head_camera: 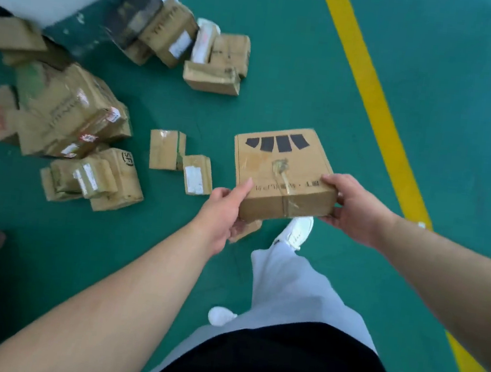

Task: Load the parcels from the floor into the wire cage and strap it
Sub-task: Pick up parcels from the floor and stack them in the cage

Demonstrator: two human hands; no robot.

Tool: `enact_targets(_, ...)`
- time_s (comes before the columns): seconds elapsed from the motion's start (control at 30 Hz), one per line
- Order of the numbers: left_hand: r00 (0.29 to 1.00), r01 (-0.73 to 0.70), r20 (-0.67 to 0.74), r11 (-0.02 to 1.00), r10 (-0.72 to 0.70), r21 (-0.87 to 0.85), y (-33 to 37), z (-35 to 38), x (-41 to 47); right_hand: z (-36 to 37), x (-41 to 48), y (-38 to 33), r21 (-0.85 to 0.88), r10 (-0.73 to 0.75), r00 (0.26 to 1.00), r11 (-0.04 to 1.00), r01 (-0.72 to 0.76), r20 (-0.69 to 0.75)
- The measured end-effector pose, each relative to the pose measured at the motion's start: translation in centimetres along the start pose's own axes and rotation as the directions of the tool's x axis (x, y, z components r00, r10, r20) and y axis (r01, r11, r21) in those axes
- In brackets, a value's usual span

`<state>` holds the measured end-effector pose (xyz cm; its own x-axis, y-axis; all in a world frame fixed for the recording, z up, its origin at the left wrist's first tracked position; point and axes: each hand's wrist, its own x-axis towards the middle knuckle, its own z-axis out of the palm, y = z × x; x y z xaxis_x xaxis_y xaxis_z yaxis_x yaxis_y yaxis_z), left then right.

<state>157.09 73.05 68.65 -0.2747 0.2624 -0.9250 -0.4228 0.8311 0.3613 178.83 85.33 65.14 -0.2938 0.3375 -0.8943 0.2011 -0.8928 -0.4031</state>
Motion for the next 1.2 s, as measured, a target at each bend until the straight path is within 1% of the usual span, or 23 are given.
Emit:
enact_targets(0.07, 0.997, -0.073, -0.03, 0.994, 0.071, -0.076, -1.8, -4.1, -2.5, 3.8, -2.2, 0.7, -0.083, -0.026, 0.999, 0.996, 0.029, 0.043)
enact_targets(0.13, 0.992, -0.112, -0.076, 0.986, 0.102, -0.127, -4.3, -7.9, -4.4, 7.1, -4.0, 2.2, -0.159, -0.006, 0.997, 0.987, 0.018, 0.076)
enact_targets(0.17, 0.986, -0.134, -0.119, 0.976, 0.115, -0.17, -6.1, -10.5, -5.6, 9.4, -5.2, 3.4, -0.215, -0.009, 0.992, 0.976, 0.035, 0.122)
enact_targets(0.27, 0.96, -0.204, -0.252, 0.921, 0.121, -0.334, -13.6, -18.9, -9.4, 17.9, -8.7, 8.2, -0.381, 0.008, 0.976, 0.922, 0.077, 0.218)
enact_targets(0.33, 0.95, -0.22, -0.297, 0.873, 0.092, -0.435, -19.0, -23.2, -11.6, 22.6, -11.4, 11.6, -0.477, 0.037, 0.968, 0.874, 0.089, 0.249)
enact_targets(0.37, 0.943, -0.231, -0.327, 0.839, 0.067, -0.492, -22.5, -25.8, -12.8, 25.4, -12.7, 13.9, -0.512, 0.064, 0.955, 0.854, 0.099, 0.291)
enact_targets(0.43, 0.929, -0.257, -0.369, 0.749, 0.018, -0.611, -28.7, -30.3, -15.5, 30.6, -14.5, 18.6, -0.62, 0.121, 0.934, 0.775, 0.123, 0.336)
enact_targets(0.47, 0.927, -0.257, -0.376, 0.723, -0.003, -0.641, -30.7, -31.5, -16.5, 32.0, -15.3, 20.4, -0.644, 0.12, 0.94, 0.755, 0.123, 0.32)
enact_targets(0.5, 0.904, -0.288, -0.425, 0.665, -0.049, -0.69, -34.7, -34.6, -18.4, 36.0, -16.2, 23.8, -0.694, 0.157, 0.919, 0.704, 0.153, 0.362)
enact_targets(0.53, 0.896, -0.296, -0.438, 0.641, -0.07, -0.709, -36.3, -35.6, -19.4, 37.8, -17.0, 25.4, -0.722, 0.173, 0.92, 0.676, 0.148, 0.351)
enact_targets(0.6, 0.84, -0.354, -0.51, 0.528, -0.182, -0.772, -42.2, -39.4, -22.5, 44.0, -19.6, 31.0, -0.782, 0.247, 0.887, 0.597, 0.178, 0.391)
enact_targets(0.63, 0.815, -0.394, -0.533, 0.455, -0.228, -0.798, -44.8, -41.4, -23.9, 47.5, -21.1, 33.6, -0.804, 0.281, 0.868, 0.56, 0.197, 0.409)
enact_targets(0.67, 0.804, -0.404, -0.535, 0.421, -0.261, -0.812, -45.7, -42.2, -24.7, 49.0, -21.8, 34.8, -0.815, 0.284, 0.87, 0.544, 0.2, 0.404)
enact_targets(0.7, 0.783, -0.433, -0.543, 0.361, -0.305, -0.826, -47.6, -44.0, -25.6, 52.0, -22.8, 36.8, -0.826, 0.316, 0.842, 0.511, 0.237, 0.437)
enact_targets(0.77, 0.758, -0.483, -0.549, 0.263, -0.351, -0.835, -49.9, -47.0, -26.7, 56.8, -24.0, 39.3, -0.845, 0.36, 0.806, 0.448, 0.294, 0.471)
enact_targets(0.9, 0.718, -0.553, -0.559, 0.146, -0.414, -0.82, -51.7, -52.8, -27.0, 66.3, -23.6, 42.8, -0.857, 0.406, 0.763, 0.352, 0.377, 0.503)
enact_targets(0.93, 0.709, -0.563, -0.56, 0.133, -0.428, -0.816, -51.6, -54.2, -26.9, 68.5, -23.3, 43.4, -0.86, 0.411, 0.762, 0.337, 0.383, 0.5)
enact_targets(1.03, 0.662, -0.607, -0.57, 0.098, -0.486, -0.789, -51.2, -58.8, -26.6, 75.4, -22.1, 45.2, -0.847, 0.446, 0.721, 0.312, 0.431, 0.531)
enact_targets(1.07, 0.651, -0.615, -0.566, 0.087, -0.506, -0.784, -51.0, -60.3, -26.7, 77.4, -22.0, 45.6, -0.852, 0.457, 0.719, 0.288, 0.437, 0.524)
enact_targets(1.2, 0.577, -0.682, -0.597, 0.073, -0.557, -0.728, -50.1, -66.5, -27.3, 85.7, -22.3, 46.7, -0.83, 0.515, 0.653, 0.279, 0.484, 0.554)
